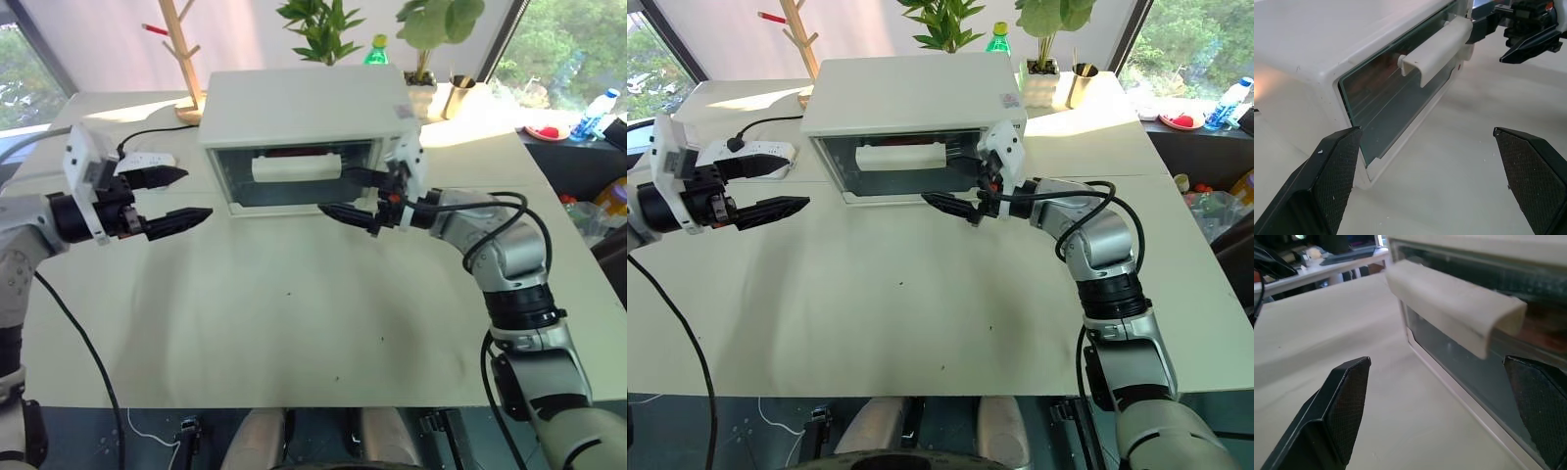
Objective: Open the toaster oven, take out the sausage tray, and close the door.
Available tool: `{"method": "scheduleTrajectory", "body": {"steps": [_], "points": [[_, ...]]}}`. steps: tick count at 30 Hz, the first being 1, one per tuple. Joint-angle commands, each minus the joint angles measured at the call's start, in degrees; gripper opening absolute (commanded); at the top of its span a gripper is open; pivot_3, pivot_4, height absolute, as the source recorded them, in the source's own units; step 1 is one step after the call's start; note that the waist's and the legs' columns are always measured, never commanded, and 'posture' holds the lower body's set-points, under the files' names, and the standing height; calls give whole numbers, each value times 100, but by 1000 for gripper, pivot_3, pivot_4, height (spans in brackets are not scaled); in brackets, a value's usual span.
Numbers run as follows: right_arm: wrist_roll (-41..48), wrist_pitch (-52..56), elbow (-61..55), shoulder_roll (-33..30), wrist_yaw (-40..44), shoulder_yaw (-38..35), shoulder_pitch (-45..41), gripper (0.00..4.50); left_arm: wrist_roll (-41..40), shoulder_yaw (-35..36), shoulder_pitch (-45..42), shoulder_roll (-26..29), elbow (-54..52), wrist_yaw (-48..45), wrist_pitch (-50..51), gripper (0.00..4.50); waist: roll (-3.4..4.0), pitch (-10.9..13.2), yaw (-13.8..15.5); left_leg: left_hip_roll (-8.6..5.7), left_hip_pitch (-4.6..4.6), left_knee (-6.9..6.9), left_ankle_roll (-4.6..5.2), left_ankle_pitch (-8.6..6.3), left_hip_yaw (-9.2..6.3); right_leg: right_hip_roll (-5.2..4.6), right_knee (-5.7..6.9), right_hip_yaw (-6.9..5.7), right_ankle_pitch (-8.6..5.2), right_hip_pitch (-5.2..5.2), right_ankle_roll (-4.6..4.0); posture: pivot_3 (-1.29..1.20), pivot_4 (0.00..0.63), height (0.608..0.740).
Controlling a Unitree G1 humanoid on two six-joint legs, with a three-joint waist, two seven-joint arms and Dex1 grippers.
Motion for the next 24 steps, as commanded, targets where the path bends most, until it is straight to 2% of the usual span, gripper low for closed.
{"method": "scheduleTrajectory", "body": {"steps": [1,11,20,21,22,24], "points": [[87,18,-348,66,43,-5,-129,4427,32,214,8,61,-10,26,-124,4500,0,0,0,0,0,0,0,0,1,0,2,1,0,-1,0,0,150,740],[306,349,-1063,148,-69,1,242,4427,150,81,-176,-19,221,72,-229,4500,0,0,-23,0,0,2,-3,2,9,3,28,17,0,-18,-1,0,150,740],[511,645,-1698,35,32,62,840,4427,265,-132,-874,-270,714,148,-271,4500,-2,-1,-19,0,5,13,20,-10,27,7,71,37,0,-33,-1,0,150,740],[529,657,-1755,21,44,74,901,4500,313,-186,-952,-299,790,139,-313,3986,-2,-1,-18,1,5,14,19,-10,28,9,73,37,0,-34,-1,0,150,740],[542,662,-1800,12,46,82,956,4500,372,-262,-1011,-324,854,94,-387,3697,-2,-1,-20,1,5,16,19,-10,28,9,75,38,0,-34,-1,0,150,740],[548,677,-1846,14,31,93,1015,4500,481,-403,-1138,-386,1003,44,-502,2704,-2,-1,-23,1,5,16,19,-10,29,11,76,40,0,-35,-1,0,150,740]]}}
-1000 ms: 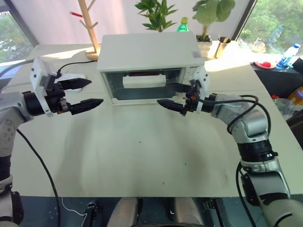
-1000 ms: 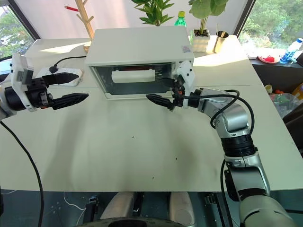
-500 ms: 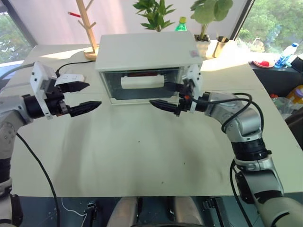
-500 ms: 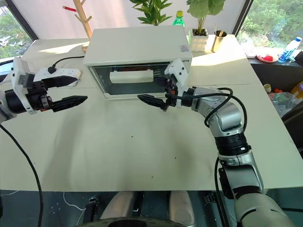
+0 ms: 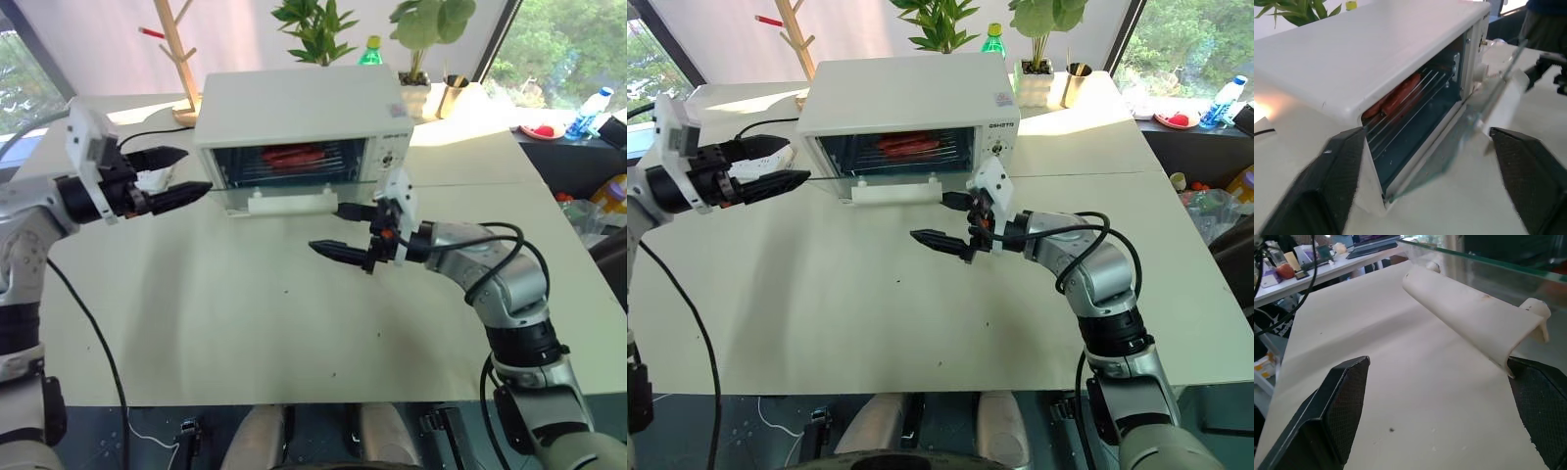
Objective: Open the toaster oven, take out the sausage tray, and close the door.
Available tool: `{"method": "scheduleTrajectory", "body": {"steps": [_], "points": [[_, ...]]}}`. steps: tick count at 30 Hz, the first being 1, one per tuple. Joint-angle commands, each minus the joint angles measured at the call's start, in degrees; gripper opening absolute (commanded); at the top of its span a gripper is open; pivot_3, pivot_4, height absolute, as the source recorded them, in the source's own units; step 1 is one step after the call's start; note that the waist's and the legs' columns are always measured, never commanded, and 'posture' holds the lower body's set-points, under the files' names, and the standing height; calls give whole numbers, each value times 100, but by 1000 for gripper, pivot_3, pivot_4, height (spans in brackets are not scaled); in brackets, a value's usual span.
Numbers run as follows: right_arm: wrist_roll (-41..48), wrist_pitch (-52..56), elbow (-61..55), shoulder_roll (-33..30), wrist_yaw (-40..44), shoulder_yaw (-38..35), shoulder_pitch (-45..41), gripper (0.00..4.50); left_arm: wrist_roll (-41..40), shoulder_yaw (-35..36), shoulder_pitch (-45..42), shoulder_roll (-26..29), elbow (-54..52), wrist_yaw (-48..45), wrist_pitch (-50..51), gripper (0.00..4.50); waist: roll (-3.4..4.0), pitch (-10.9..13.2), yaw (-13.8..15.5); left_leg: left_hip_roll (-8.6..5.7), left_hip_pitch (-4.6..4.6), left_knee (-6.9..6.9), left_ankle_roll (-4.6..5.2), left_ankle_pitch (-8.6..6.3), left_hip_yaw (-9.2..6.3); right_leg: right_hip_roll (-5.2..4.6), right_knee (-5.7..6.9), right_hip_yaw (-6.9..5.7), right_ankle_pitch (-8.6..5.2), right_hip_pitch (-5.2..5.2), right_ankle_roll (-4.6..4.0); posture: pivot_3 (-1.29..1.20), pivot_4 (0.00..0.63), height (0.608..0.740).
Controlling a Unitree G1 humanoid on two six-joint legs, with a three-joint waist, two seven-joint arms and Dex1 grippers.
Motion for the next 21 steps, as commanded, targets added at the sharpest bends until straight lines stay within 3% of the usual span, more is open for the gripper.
{"method": "scheduleTrajectory", "body": {"steps": [1,5,21], "points": [[239,-59,-468,25,132,18,-41,4500,173,-116,-267,-53,170,-73,-246,2198,0,0,3,0,0,0,-1,0,1,1,0,1,0,0,0,0,150,740],[233,-56,-466,57,75,-1,-21,4500,460,-385,-529,-211,487,-86,-477,352,-2,-1,9,-1,0,0,-24,14,2,1,-1,2,0,0,0,0,150,740],[197,-15,-534,5,-223,-199,78,4500,1186,-1072,-809,-628,1123,-607,-1145,352,-4,-2,8,0,0,4,-28,16,11,6,4,11,0,-2,0,0,150,740]]}}
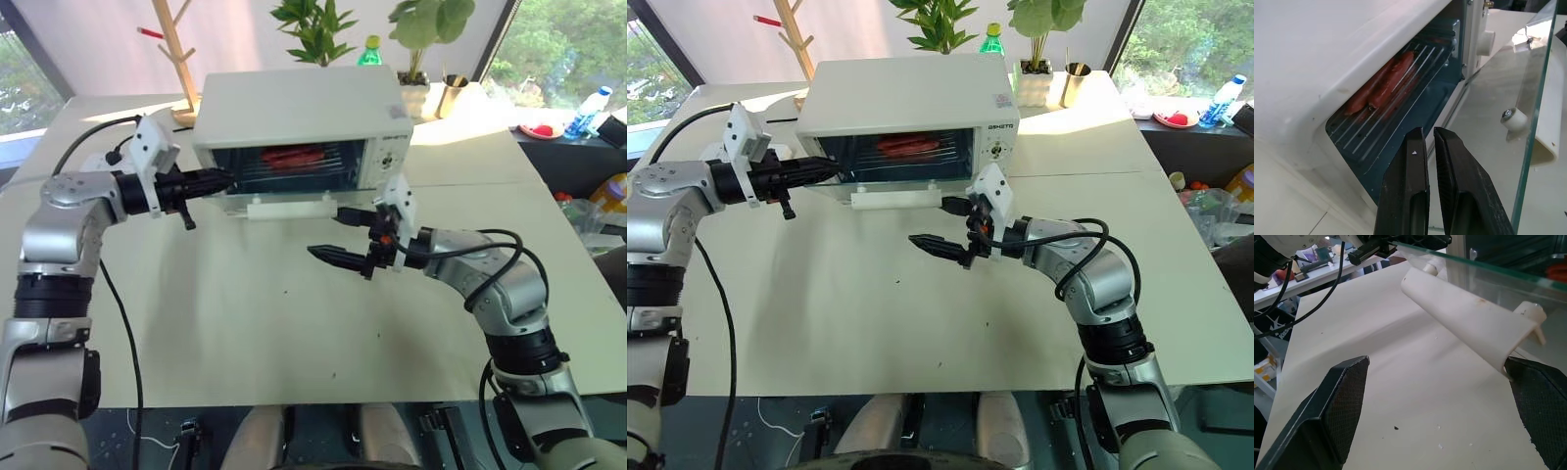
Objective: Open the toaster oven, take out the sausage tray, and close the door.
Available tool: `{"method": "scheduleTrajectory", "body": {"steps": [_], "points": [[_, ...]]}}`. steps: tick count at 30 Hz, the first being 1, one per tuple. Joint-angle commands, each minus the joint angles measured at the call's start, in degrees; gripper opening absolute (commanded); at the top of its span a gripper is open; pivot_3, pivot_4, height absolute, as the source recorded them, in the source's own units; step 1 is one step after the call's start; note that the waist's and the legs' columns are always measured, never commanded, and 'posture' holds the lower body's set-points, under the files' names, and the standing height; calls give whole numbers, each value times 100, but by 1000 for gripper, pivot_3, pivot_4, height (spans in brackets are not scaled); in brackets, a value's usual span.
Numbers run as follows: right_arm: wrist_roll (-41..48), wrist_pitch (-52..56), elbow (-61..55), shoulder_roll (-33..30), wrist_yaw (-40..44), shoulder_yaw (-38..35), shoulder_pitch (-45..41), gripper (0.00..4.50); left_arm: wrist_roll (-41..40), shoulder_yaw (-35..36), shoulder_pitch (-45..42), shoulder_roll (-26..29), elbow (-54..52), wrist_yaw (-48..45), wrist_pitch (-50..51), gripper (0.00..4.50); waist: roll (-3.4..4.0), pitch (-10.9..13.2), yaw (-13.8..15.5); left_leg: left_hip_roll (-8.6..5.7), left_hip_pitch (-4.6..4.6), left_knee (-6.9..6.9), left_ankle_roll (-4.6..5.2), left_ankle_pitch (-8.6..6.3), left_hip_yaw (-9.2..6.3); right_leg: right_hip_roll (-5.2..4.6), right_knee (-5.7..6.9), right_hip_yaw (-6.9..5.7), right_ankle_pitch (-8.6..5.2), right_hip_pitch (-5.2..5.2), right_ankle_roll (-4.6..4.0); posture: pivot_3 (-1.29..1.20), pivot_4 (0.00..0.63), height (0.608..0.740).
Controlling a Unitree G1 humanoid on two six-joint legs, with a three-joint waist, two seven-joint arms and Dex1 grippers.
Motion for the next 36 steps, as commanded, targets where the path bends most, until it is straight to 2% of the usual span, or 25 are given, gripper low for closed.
{"method": "scheduleTrajectory", "body": {"steps": [1,11,16,27,30,33,36], "points": [[170,10,-428,-120,-66,-245,68,4500,45,7,31,-9,-101,-109,-87,352,-1,-1,13,0,0,1,0,0,0,0,0,0,0,0,0,0,150,740],[974,635,-1385,-1456,16,-1807,1578,4500,-33,69,557,37,-584,-163,57,352,-8,-2,41,-3,0,15,38,-22,1,-6,0,3,2,9,3,0,150,740],[1365,783,-1586,-1810,-37,-2389,1898,4500,193,-101,1068,8,-740,-169,-224,352,-11,0,27,4,10,14,39,-21,9,-3,5,7,2,13,3,0,150,740],[1597,796,-1640,-1878,-361,-2380,1804,4500,1384,-735,1412,-477,67,378,-1610,352,-24,5,63,6,28,18,39,-15,28,-3,1,21,13,32,13,0,150,740],[1491,736,-1557,-1827,-466,-2217,1625,4500,1408,-668,1438,-597,125,539,-1621,352,-24,4,56,6,30,18,40,-16,33,-6,1,23,14,32,14,0,150,740],[1228,587,-1483,-1770,-609,-1915,1395,4500,1027,-423,1441,-579,-134,471,-1127,1199,-24,4,47,7,32,19,40,-15,34,-5,3,23,15,32,14,0,150,740],[865,403,-1377,-1663,-827,-1523,1082,4500,485,-122,1443,-479,-635,360,-469,2741,-26,5,33,7,32,20,41,-15,35,-3,4,23,15,32,14,0,150,740]]}}
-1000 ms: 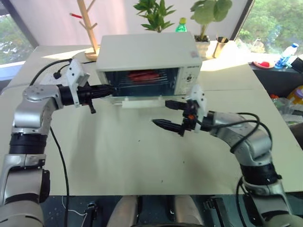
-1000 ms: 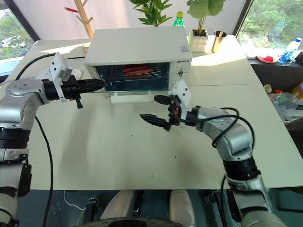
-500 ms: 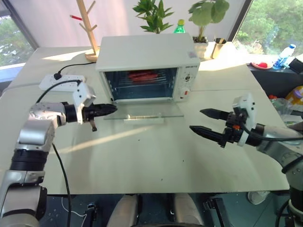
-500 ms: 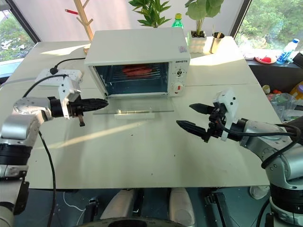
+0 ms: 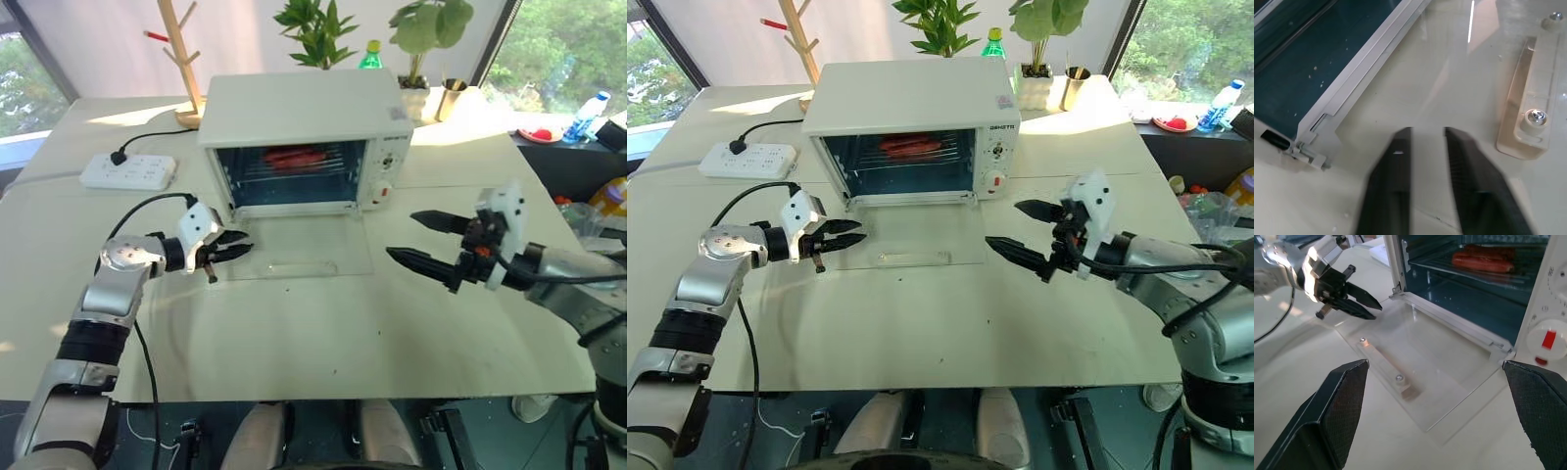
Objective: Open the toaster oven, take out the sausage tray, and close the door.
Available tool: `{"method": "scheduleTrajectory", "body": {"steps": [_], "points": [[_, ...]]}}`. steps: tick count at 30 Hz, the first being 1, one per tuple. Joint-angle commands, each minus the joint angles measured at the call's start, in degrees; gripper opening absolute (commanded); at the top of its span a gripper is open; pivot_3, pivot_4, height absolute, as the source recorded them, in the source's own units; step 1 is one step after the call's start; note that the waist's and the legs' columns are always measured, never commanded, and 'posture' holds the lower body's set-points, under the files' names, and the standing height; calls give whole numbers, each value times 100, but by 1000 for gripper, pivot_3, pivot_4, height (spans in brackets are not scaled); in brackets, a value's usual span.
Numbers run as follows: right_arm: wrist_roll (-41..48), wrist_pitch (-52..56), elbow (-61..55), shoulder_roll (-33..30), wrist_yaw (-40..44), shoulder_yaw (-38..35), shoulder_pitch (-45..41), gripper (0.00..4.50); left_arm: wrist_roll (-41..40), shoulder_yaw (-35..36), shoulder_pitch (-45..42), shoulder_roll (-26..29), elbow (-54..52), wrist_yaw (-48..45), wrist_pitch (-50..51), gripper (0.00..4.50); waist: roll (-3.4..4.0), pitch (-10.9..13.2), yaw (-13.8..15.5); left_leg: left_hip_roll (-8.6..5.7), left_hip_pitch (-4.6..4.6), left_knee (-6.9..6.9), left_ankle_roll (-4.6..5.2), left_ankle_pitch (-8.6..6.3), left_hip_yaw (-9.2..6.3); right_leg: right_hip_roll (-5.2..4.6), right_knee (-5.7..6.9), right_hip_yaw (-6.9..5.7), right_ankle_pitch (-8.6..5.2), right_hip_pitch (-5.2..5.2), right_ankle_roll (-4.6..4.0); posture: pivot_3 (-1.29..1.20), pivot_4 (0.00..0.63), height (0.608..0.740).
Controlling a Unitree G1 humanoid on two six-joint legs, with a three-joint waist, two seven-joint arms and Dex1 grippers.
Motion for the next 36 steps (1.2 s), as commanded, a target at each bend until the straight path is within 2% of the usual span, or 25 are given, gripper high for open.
{"method": "scheduleTrajectory", "body": {"steps": [1,3,4,8,12,16,21,28,36], "points": [[-437,-347,72,173,-260,409,-418,4500,-707,497,-49,169,-714,-102,817,3252,-3,2,-15,0,0,0,0,0,0,0,0,1,0,-1,0,0,150,740],[-782,-515,229,356,-426,792,-732,4500,-1192,758,-131,252,-1115,-127,1441,4238,-4,2,-14,0,-3,0,0,0,1,1,1,2,0,-5,0,0,150,740],[-1017,-646,323,434,-493,1015,-882,4500,-1394,863,-176,296,-1283,-127,1706,4447,-5,3,-11,1,-4,0,0,0,0,1,2,2,0,-7,0,0,150,740],[-1946,-1224,941,910,-710,1901,-1561,4500,-1824,1092,-455,385,-1597,31,2316,4447,-5,3,-13,1,-3,0,-1,1,1,3,4,3,1,-10,0,0,150,740],[-3350,-2216,2173,1317,-889,2955,-2365,4500,-1833,1061,-737,443,-1547,38,2399,4447,-6,2,-29,0,-4,-1,-4,2,7,18,4,9,6,-14,0,0,150,740],[-4146,-2956,3498,1870,-1035,3437,-3027,4500,-1689,935,-922,493,-1333,-50,2266,4447,-8,1,-35,1,-2,-3,-23,13,12,23,4,15,8,-18,-3,0,150,740],[-4884,-3789,5061,2391,-1326,3619,-3770,4500,-1508,826,-1066,520,-1001,-174,2048,4447,-8,2,-48,1,-4,-13,-42,23,18,25,3,21,10,-28,-6,0,150,740],[-5407,-4481,6509,2821,-1531,3577,-4349,4500,-1287,750,-1297,539,-561,-339,1787,4447,-9,1,-62,0,-7,-19,-42,23,20,27,2,23,10,-35,-6,0,150,740],[-5630,-4739,6734,2989,-1466,3502,-4373,4500,-1129,734,-1549,479,-212,-405,1592,4447,-9,1,-183,1,-9,-18,-43,24,19,28,5,24,10,-37,-7,0,150,740]]}}
